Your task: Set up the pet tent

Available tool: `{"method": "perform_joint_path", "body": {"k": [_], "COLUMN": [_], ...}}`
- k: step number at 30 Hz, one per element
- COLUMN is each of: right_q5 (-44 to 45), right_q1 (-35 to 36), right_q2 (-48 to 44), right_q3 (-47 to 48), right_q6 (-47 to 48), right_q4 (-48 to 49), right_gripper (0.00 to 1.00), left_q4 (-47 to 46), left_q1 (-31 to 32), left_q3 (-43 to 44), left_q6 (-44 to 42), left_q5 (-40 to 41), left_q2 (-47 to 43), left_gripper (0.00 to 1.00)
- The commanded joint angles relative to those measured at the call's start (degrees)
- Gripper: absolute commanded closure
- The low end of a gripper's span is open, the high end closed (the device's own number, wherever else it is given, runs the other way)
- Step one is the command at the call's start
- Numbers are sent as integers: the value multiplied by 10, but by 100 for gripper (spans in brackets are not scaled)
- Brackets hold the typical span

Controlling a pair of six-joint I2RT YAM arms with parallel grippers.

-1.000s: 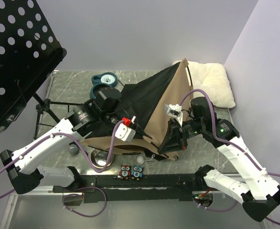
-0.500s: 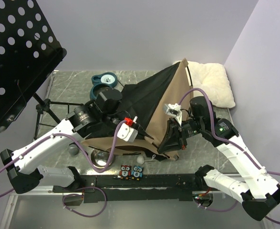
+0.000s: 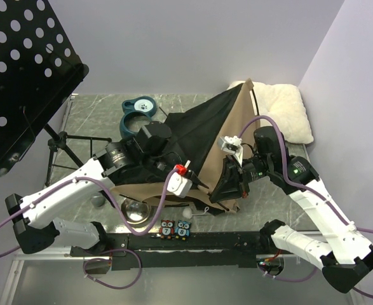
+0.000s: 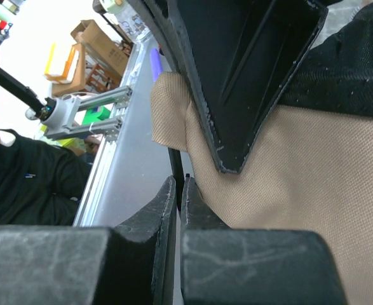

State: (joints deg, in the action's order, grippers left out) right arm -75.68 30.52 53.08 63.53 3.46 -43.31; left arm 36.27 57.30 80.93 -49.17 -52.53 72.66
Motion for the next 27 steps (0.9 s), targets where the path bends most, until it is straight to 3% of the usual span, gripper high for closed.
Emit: {"method": "perform_joint_path", "body": {"k": [1, 6, 11, 16, 21, 23, 25, 27], "right_q5": [35, 43, 51, 72, 77, 77, 75, 75], "right_q1": [-7, -7, -7, -8, -10, -9, -10, -10], "right_q2": [6, 3, -5, -10, -7, -6, -13, -26], "right_q3": [21, 25, 22, 2, 4, 16, 26, 23], "right_q6": [-13, -5, -6, -16, -25, -9, 15, 36], "right_q4": [-21, -31, -36, -42, -26, -34, -57, -72], "right_gripper": [100, 100, 100, 100, 100, 100, 100, 100], "left_q4": [-19, -21, 39, -1, 57, 73, 97, 91], "left_q1": [17, 34, 61, 73, 155, 164, 148, 99], "left_q3": [11, 7, 22, 11, 26, 29, 41, 51], "left_q6": [34, 29, -25, -9, -38, -6, 17, 47], "left_q5": [-10, 39, 93, 144, 257, 285, 290, 242], "left_q2": [12, 16, 28, 4, 34, 44, 45, 28], "left_gripper": [99, 99, 99, 99, 99, 86, 58, 35]}}
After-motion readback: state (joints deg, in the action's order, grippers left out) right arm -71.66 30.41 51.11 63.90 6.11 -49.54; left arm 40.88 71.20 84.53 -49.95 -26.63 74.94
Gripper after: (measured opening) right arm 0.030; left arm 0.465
